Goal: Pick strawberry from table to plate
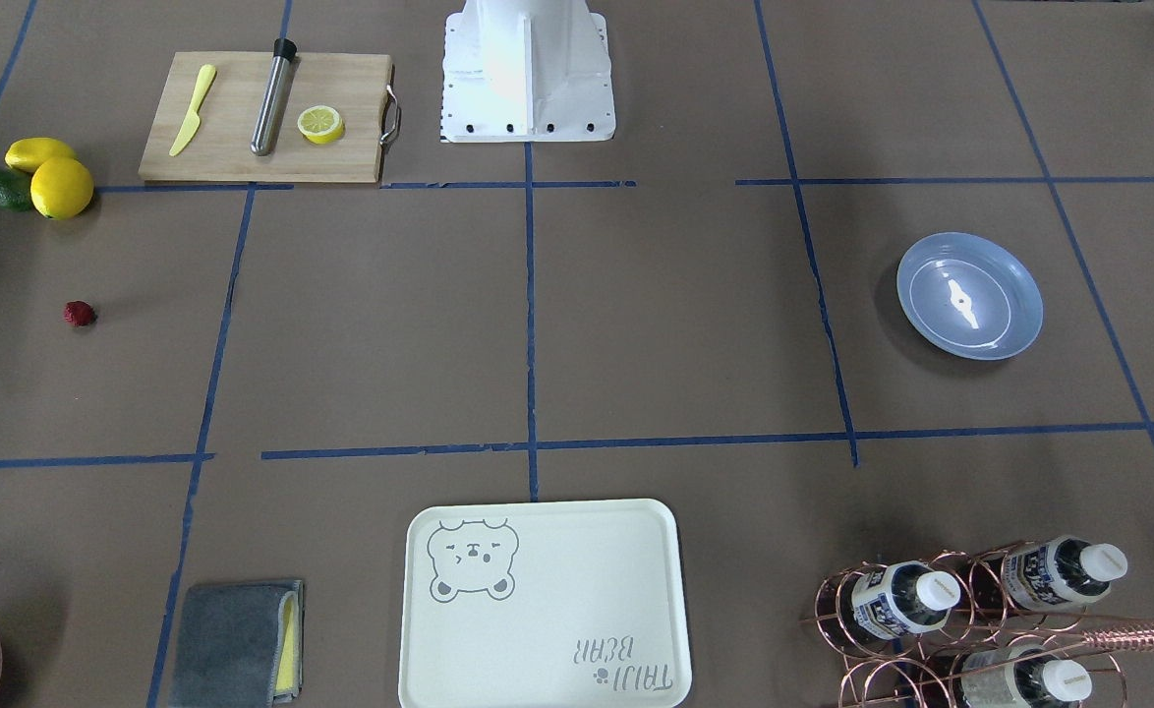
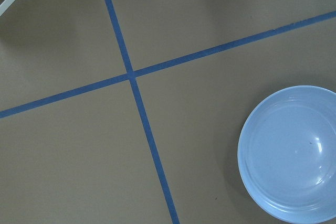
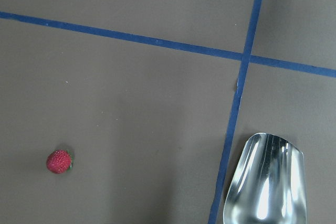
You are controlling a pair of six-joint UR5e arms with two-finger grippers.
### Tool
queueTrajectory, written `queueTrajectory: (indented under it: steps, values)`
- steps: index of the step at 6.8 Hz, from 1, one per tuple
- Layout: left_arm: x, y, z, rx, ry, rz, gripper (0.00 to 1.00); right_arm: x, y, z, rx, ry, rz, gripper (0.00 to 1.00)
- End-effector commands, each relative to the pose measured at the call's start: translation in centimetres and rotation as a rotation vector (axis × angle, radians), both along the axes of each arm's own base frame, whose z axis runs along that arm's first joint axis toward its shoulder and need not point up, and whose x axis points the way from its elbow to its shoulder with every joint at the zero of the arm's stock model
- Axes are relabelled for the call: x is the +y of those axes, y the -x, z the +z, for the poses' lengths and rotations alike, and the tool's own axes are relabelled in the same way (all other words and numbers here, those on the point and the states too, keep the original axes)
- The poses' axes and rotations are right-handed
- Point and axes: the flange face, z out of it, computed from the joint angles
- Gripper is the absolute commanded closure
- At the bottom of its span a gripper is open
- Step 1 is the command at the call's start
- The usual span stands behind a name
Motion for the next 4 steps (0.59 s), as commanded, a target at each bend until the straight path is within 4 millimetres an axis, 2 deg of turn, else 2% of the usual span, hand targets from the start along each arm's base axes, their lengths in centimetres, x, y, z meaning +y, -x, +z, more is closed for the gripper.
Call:
queueTrajectory:
  steps: [1,2,3,4]
  values:
    - [-0.4,-3.5,2.8,0.046,-0.014,0.049,0.00,0.0,0.1,0.2,0.001,0.003,-0.002,0.00]
    - [-0.5,-6.2,4.9,0.057,-0.011,0.050,0.00,0.1,0.1,0.2,0.001,0.004,-0.004,0.00]
    - [-0.5,-9.6,6.3,0.068,0.065,0.016,0.01,0.1,0.2,0.1,-0.003,0.003,-0.005,0.00]
    - [0.1,-14.0,6.1,0.080,0.101,0.021,0.03,0.1,0.2,0.0,-0.003,-0.002,-0.006,0.00]
